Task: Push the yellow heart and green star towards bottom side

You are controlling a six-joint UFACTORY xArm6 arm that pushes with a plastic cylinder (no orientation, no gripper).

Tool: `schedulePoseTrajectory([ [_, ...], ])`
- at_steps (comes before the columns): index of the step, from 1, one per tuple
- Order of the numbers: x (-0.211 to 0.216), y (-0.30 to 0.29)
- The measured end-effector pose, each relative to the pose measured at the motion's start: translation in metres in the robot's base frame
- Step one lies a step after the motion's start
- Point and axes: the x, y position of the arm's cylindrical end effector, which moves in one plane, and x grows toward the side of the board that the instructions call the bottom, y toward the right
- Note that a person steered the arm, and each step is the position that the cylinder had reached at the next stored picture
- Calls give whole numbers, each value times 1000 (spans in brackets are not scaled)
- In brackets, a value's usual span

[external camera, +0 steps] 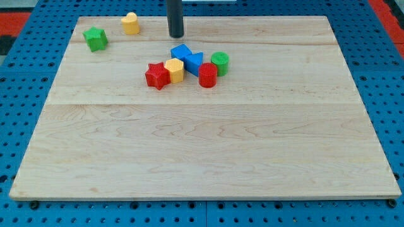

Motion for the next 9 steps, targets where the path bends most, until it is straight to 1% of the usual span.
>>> schedulePoseTrajectory([
  [1, -33, -52],
  [2, -33, -110],
  [3, -29, -110],
  [5, 1, -185],
  [6, 29, -198],
  [7, 67, -200],
  [8, 80, -222],
  [9, 41, -239],
])
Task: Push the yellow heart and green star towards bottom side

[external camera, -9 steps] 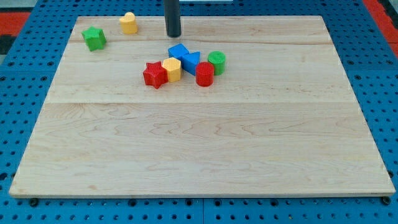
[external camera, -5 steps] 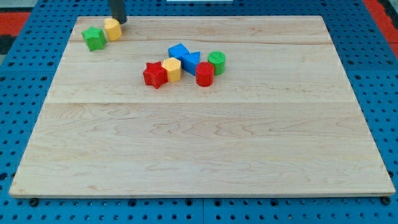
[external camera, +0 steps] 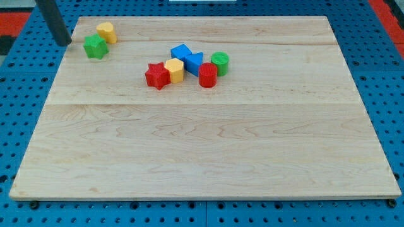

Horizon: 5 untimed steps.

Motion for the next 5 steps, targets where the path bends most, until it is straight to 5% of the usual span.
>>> schedulePoseTrajectory([
  [2, -69, 76],
  [5, -16, 89],
])
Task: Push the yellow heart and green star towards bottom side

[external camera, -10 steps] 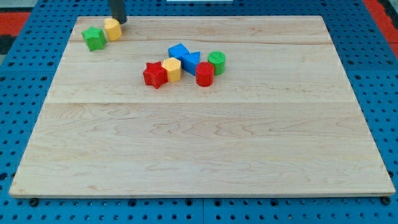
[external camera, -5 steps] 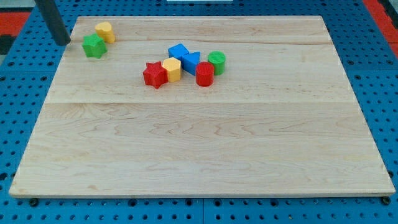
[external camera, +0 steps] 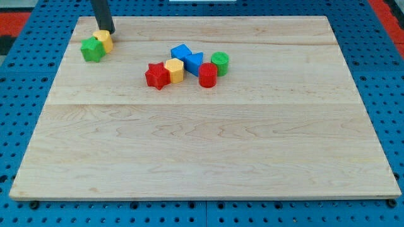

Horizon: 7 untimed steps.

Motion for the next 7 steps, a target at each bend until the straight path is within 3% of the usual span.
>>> schedulePoseTrajectory([
  [3, 55, -29],
  [5, 57, -38],
  [6, 65, -82],
  [7, 98, -87],
])
